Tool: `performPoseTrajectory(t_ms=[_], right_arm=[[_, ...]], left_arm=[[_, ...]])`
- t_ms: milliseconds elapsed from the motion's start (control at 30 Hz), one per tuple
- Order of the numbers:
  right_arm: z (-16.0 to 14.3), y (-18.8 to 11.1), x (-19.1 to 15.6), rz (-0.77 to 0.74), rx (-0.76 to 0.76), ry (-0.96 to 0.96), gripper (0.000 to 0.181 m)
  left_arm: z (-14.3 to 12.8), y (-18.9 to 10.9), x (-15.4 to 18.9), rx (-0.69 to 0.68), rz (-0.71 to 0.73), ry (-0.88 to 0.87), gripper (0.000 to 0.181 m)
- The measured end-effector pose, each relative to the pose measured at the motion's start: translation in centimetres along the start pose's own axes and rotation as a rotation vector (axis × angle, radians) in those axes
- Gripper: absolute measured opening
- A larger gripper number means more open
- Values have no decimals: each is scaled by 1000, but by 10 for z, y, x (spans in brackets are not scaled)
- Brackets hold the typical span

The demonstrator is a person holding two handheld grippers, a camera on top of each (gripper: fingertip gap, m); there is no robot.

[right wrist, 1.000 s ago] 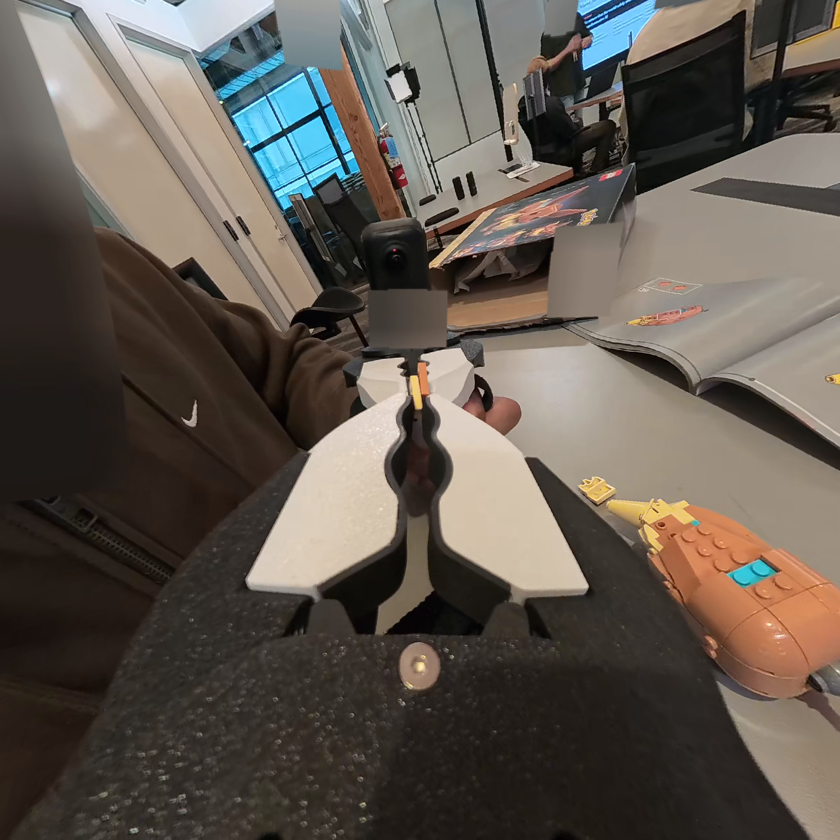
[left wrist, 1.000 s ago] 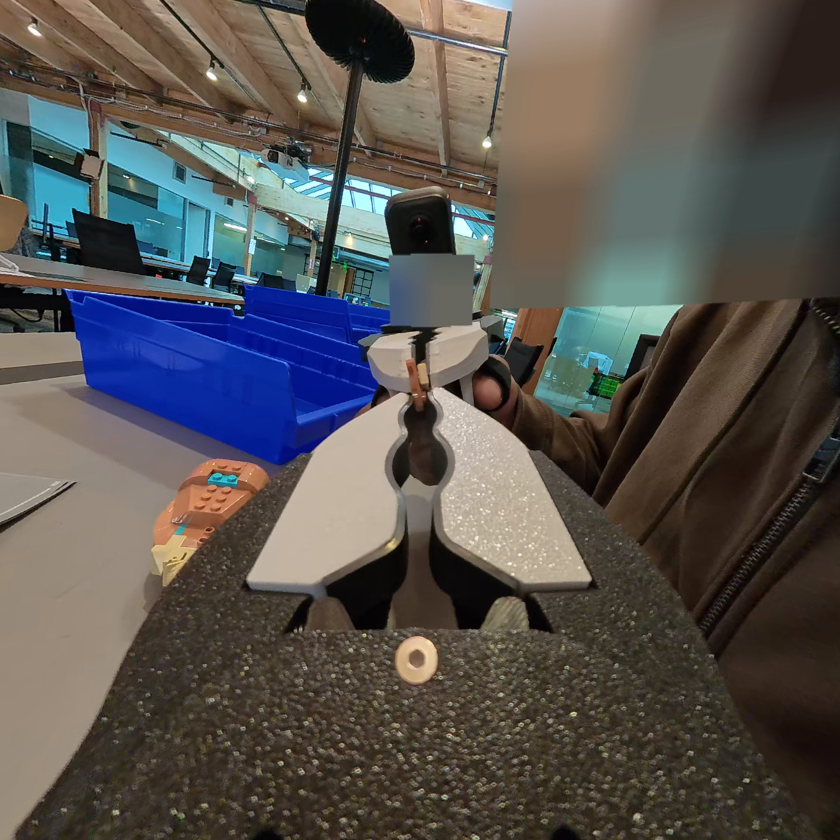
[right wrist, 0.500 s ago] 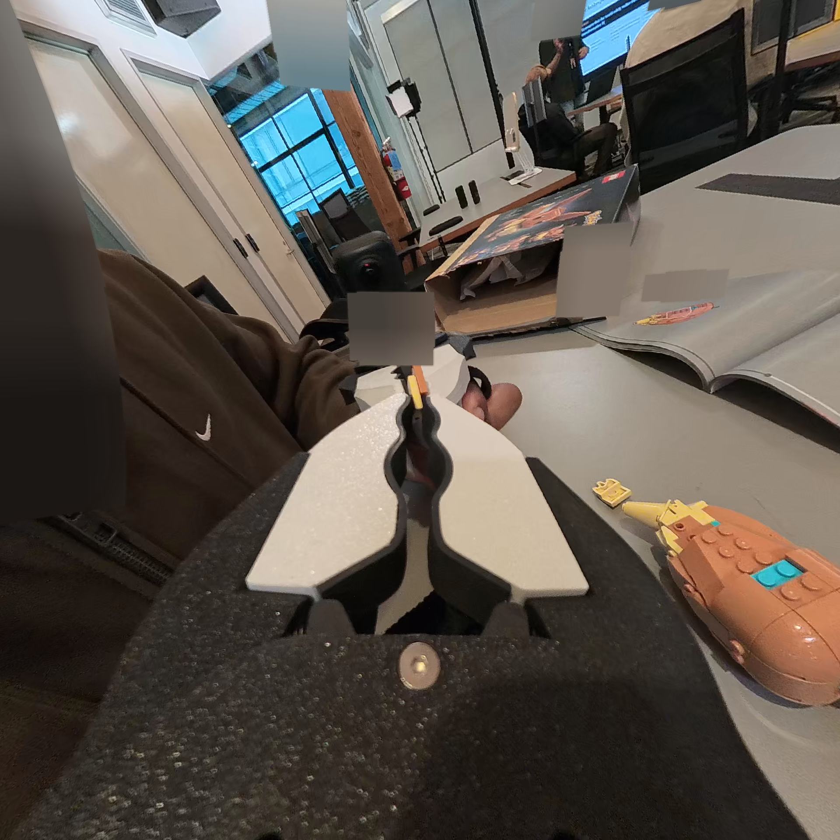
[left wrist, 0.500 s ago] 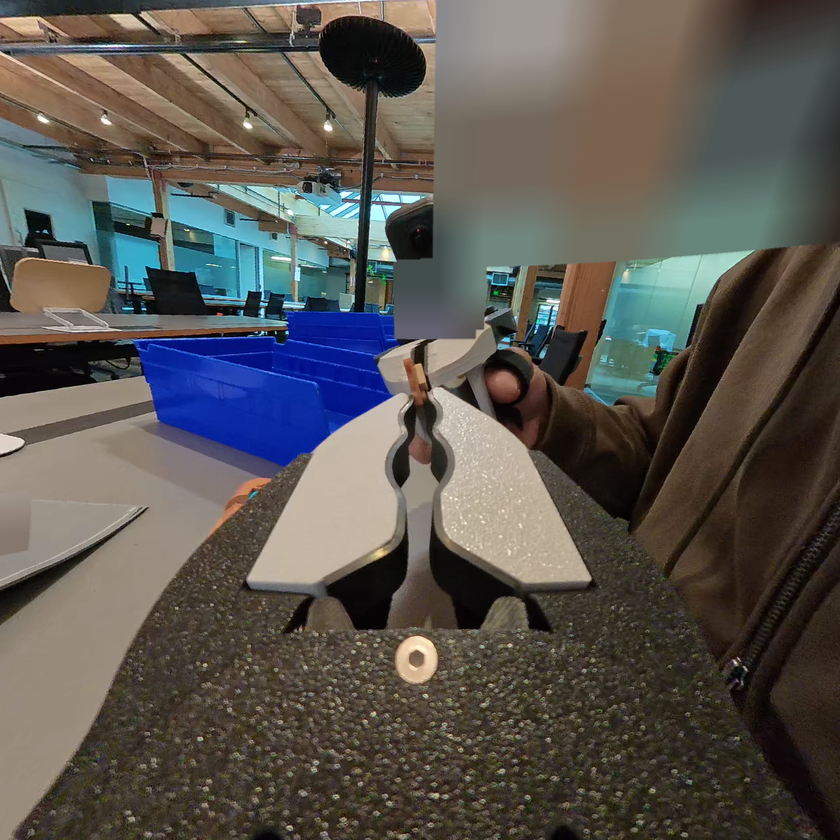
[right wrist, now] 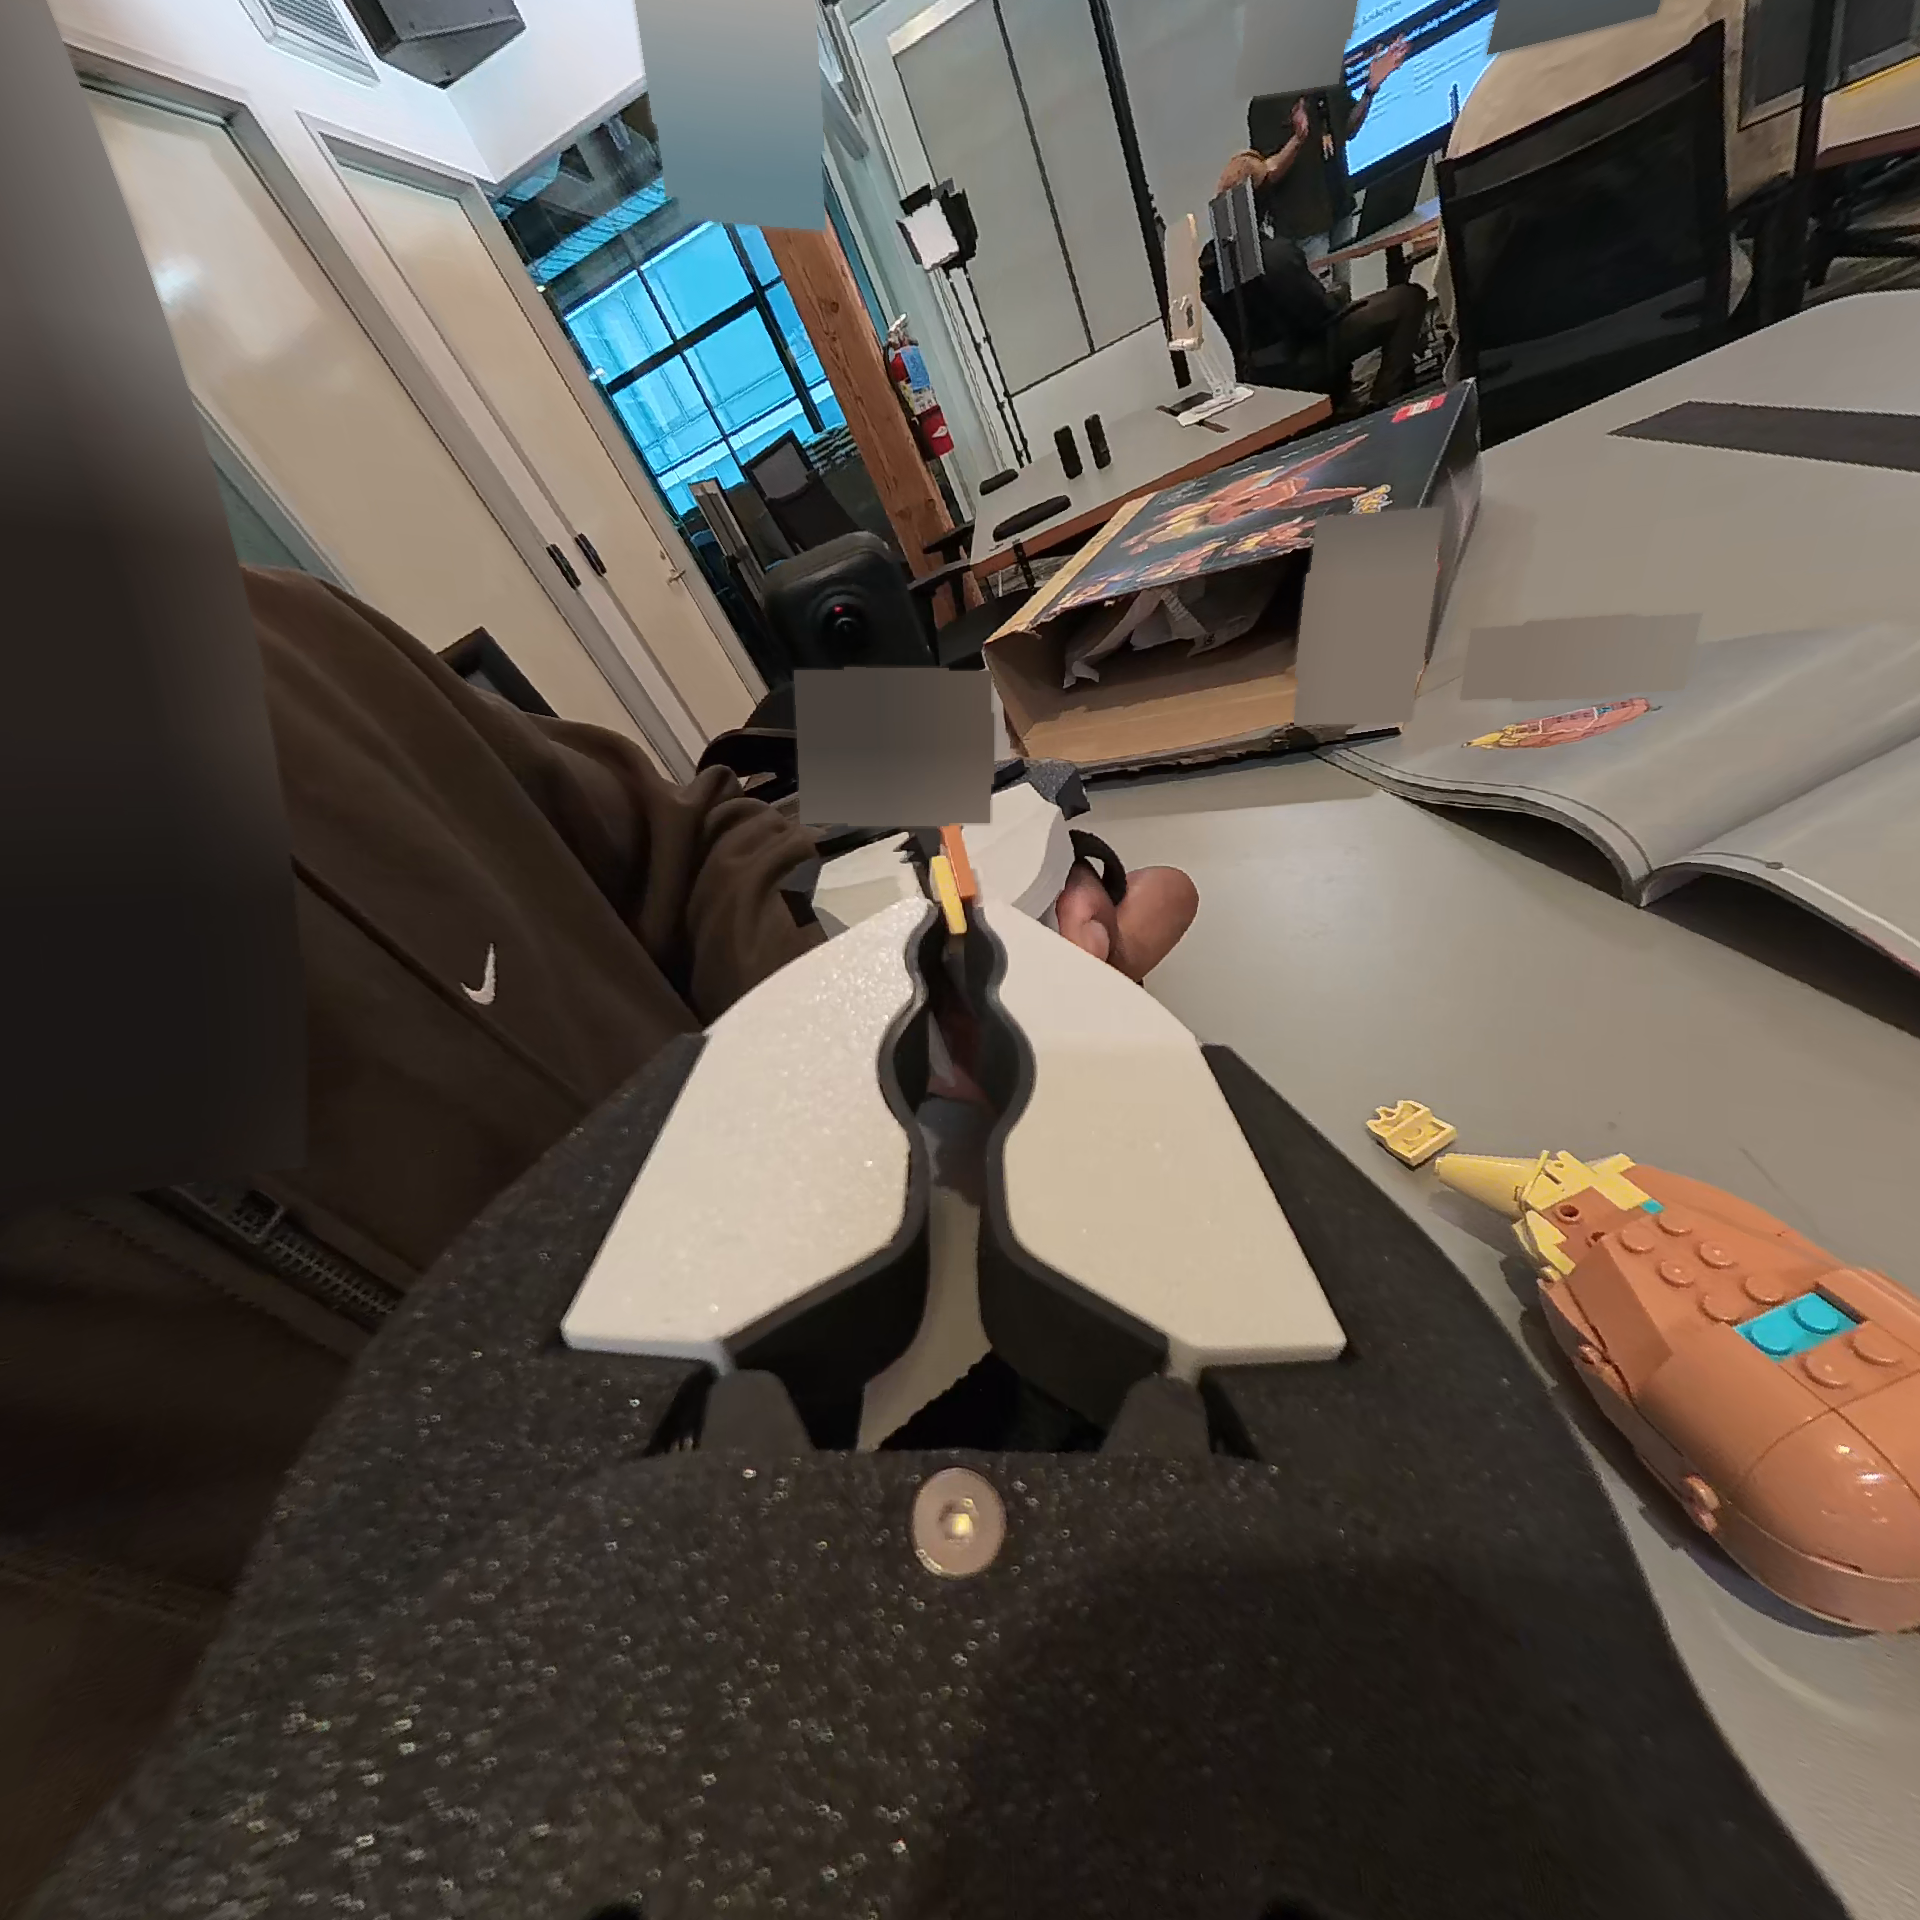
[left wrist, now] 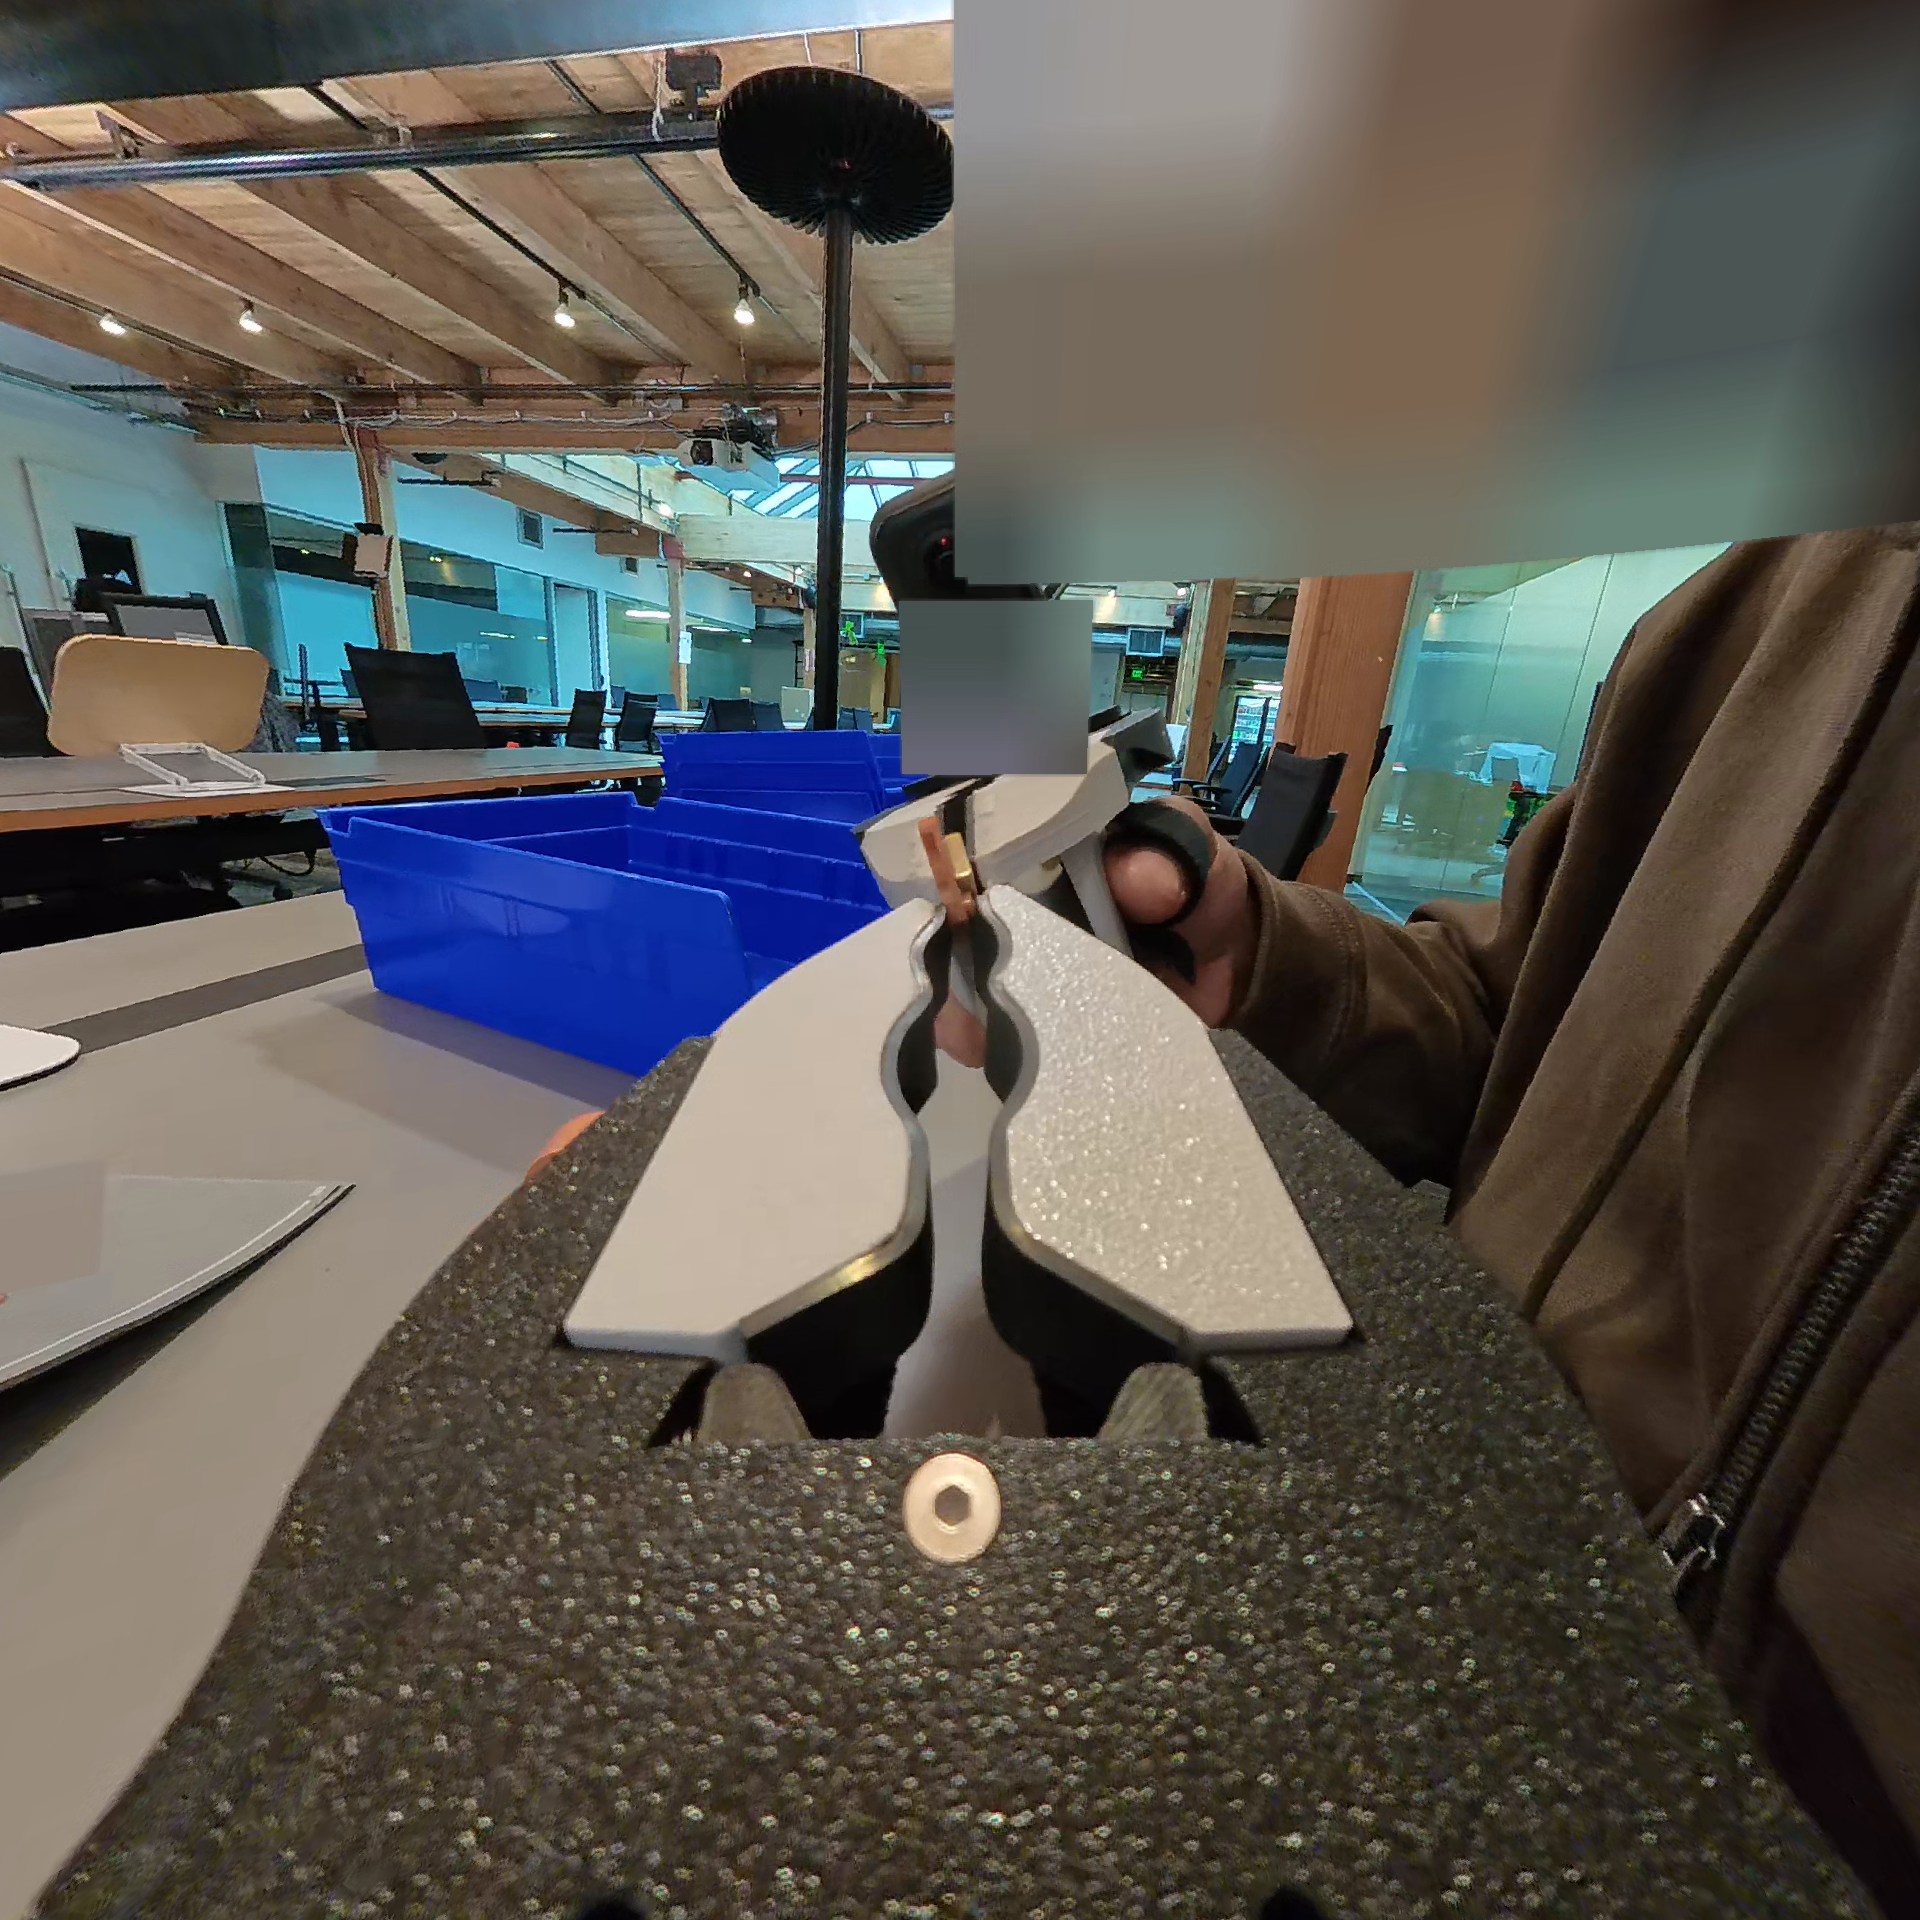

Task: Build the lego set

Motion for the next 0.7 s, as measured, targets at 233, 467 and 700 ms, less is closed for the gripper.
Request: performPoseTrajectory(t_ms=[233,467,700], right_arm=[[0,1,0,12,28,32,4],[1,3,-1,30,74,72,4],[2,1,-3,54,101,54,5]], left_arm=[[2,-1,0,14,16,16,3],[4,-2,-1,35,40,40,3],[7,0,-1,32,36,76,4]])
Point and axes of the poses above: each gripper's, where its closed fingertips meet, y out along the fingers, z out of its top, x = y × z across the jaws, the point moved 4 cm from there along -y, back along the fingers, and after that the axes turned 12 degrees about y, right-handed, at the moved point
